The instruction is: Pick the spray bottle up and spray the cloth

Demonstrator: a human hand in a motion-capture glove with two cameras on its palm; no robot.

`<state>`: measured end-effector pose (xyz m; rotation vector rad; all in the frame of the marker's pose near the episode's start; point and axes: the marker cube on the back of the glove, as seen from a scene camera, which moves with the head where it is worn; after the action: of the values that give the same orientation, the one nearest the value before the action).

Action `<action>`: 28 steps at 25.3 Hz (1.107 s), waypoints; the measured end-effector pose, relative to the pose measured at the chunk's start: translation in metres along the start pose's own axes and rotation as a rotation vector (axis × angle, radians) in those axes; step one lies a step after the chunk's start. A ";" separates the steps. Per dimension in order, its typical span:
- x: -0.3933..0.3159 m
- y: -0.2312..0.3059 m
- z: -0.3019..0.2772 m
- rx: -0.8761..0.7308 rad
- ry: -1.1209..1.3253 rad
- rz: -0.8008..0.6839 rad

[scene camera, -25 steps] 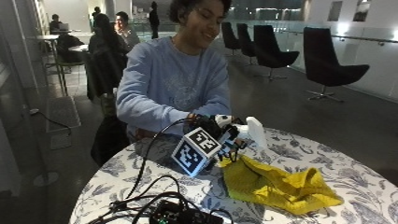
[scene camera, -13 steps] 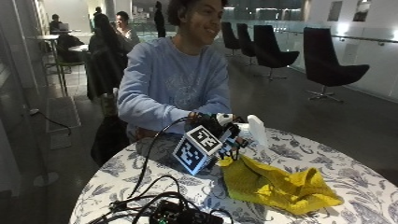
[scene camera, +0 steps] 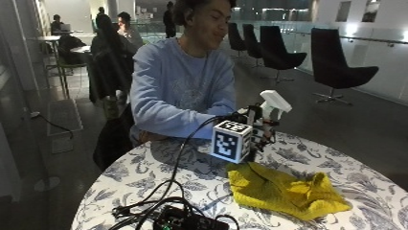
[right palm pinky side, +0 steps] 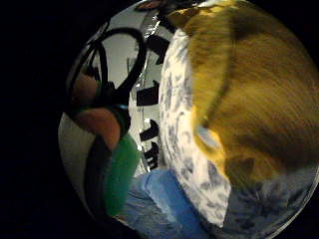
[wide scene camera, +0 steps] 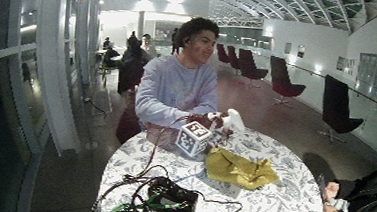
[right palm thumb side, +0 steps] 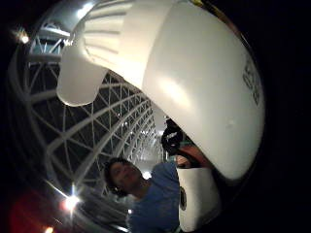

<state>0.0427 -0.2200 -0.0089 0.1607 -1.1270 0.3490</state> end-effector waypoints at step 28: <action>0.055 -0.030 0.131 -0.370 0.491 -0.448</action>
<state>-0.0371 -0.2770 0.0978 -0.0054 -0.6271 -0.2159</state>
